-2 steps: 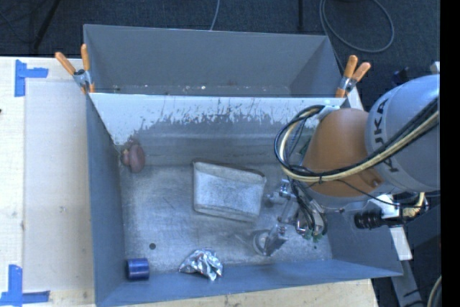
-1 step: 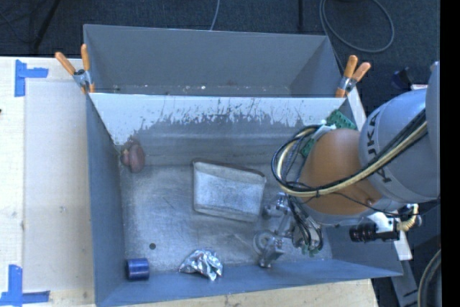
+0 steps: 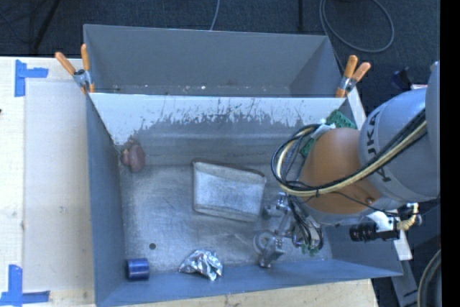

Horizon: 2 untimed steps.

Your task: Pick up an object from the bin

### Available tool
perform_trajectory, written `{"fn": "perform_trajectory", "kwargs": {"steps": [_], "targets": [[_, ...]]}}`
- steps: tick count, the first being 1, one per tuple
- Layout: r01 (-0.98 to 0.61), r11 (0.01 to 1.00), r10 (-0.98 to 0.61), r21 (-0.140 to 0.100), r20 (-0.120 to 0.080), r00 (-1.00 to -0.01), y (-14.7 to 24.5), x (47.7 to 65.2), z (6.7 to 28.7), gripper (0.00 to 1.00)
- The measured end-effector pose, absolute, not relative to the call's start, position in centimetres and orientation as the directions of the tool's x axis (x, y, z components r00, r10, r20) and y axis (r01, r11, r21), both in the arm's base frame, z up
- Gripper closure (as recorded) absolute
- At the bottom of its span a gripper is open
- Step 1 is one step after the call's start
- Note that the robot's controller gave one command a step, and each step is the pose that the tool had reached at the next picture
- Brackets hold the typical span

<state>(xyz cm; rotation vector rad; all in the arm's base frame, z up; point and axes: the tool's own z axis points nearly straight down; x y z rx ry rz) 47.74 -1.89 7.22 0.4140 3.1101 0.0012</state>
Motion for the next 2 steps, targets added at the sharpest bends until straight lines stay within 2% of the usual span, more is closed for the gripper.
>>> {"fn": "perform_trajectory", "kwargs": {"steps": [1, 2], "targets": [[0.26, 0.966, 0.26, 0.001, -0.003, -0.966, -1.9, 47.8, 7.3, 1.0], [0.257, 0.966, 0.257, 0.001, -0.004, -0.966, -1.9, 47.9, 13.5, 1.0]]}}
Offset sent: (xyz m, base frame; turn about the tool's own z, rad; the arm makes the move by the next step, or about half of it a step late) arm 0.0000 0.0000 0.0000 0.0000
